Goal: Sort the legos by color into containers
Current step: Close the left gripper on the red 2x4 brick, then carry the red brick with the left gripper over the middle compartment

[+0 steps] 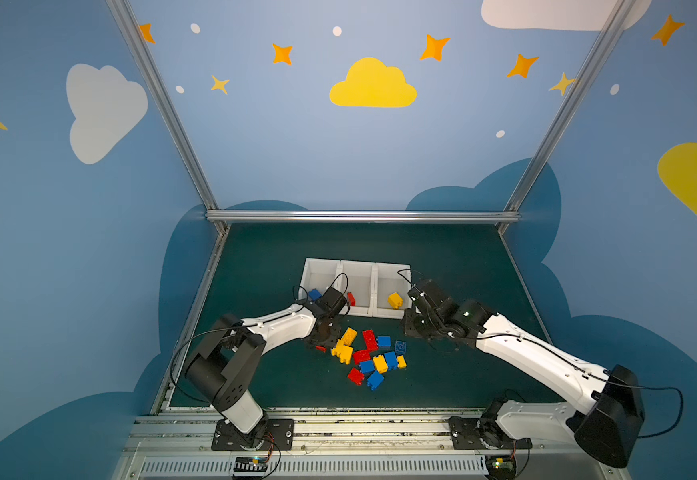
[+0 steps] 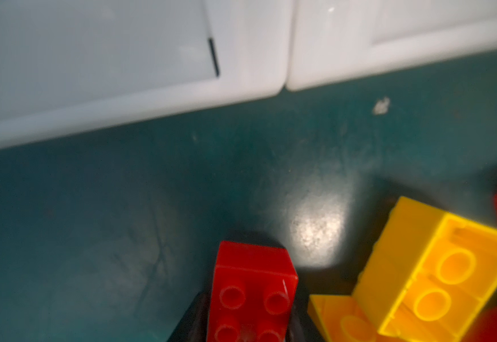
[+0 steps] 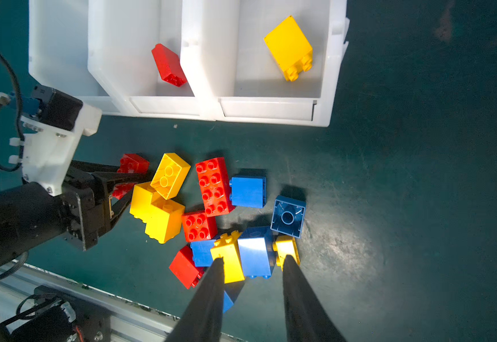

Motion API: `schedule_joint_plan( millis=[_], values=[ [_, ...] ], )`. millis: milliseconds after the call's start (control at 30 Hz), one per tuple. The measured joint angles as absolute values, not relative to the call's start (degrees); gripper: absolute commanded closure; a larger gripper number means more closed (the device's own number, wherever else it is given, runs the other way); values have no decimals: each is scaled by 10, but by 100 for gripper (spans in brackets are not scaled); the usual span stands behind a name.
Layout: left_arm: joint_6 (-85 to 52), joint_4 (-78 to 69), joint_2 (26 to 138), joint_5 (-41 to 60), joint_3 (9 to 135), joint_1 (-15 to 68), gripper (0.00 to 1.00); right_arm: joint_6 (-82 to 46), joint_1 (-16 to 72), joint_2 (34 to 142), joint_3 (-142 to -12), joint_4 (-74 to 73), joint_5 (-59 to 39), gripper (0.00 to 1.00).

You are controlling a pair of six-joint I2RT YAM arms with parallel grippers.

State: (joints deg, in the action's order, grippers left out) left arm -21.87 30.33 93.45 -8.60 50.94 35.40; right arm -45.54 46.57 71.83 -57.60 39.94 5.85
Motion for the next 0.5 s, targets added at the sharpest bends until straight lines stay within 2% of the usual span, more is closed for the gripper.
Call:
schedule_joint_plan(
  millis=[500],
  values=[
    [-240,303,865,-58,514,354,66,-458,459,704,-556,400,59,71]
  ],
)
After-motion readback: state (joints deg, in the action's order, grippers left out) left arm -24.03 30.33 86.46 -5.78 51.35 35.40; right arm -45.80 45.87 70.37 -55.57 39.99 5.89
